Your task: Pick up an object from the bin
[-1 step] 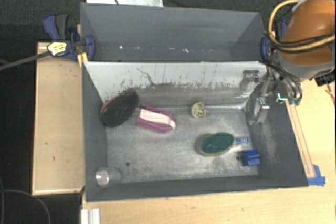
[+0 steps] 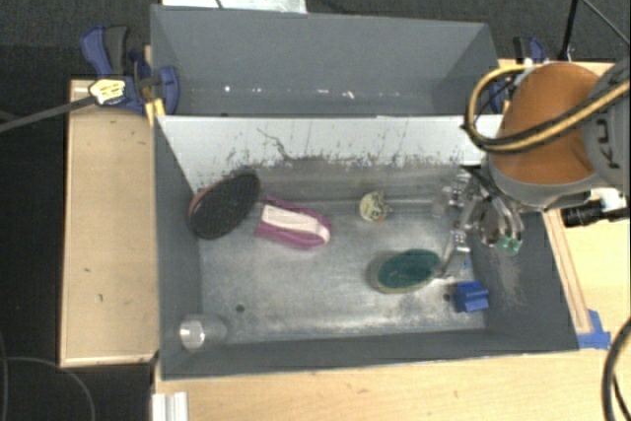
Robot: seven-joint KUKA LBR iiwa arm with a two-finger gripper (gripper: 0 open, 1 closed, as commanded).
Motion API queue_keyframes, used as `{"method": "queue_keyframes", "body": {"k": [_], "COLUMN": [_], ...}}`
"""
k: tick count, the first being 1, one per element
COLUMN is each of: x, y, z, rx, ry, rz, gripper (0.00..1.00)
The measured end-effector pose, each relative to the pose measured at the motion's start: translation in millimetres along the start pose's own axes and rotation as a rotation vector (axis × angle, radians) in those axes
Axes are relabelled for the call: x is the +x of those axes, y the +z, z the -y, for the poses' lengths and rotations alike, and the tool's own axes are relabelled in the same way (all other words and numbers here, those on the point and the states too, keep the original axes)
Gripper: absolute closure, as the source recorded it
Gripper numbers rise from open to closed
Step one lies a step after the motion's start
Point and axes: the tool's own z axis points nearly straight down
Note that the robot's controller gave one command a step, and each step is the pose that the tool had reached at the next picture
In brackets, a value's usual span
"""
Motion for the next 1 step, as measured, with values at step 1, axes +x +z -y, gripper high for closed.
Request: {"method": "queue_keyframes", "body": {"k": [1], "x": [32.1], "y": [82.6], "z": [-10.1], "rx": [0.001], "ry": [0.030], "rz": [-0.005], "gripper": [0.00]}}
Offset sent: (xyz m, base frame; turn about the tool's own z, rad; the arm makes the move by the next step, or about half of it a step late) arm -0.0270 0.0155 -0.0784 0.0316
